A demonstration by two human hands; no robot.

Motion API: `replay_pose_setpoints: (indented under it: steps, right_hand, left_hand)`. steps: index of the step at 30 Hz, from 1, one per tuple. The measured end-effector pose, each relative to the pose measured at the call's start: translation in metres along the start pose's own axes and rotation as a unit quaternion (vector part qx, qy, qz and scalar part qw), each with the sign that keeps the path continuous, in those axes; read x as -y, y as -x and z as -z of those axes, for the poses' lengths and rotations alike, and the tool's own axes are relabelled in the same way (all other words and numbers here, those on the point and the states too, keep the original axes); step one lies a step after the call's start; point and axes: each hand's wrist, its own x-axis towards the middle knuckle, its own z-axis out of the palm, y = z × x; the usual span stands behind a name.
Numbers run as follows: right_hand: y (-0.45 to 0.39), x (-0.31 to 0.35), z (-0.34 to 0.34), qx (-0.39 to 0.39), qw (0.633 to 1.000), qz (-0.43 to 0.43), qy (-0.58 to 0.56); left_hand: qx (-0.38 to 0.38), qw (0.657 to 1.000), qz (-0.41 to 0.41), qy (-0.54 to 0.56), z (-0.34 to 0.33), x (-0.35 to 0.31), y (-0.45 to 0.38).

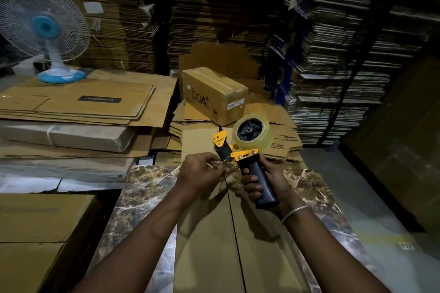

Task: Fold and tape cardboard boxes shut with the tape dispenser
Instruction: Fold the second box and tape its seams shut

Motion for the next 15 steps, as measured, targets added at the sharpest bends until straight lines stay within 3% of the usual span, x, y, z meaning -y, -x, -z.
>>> replay_pose_setpoints:
  steps: [8, 15]
  right_hand:
    - [0.004, -0.010, -0.013, -0.039, 0.999, -0.011, 0.023]
    - [0.002, -0.007, -0.010, -0.020, 1.000, -0.002, 0.016]
  left_hand:
    - [0.046, 0.994, -0.012, -0.096, 0.010, 0.023, -0.011]
    - [0.118, 0.978, -0.013, -0.173, 0.018, 0.046, -0.012]
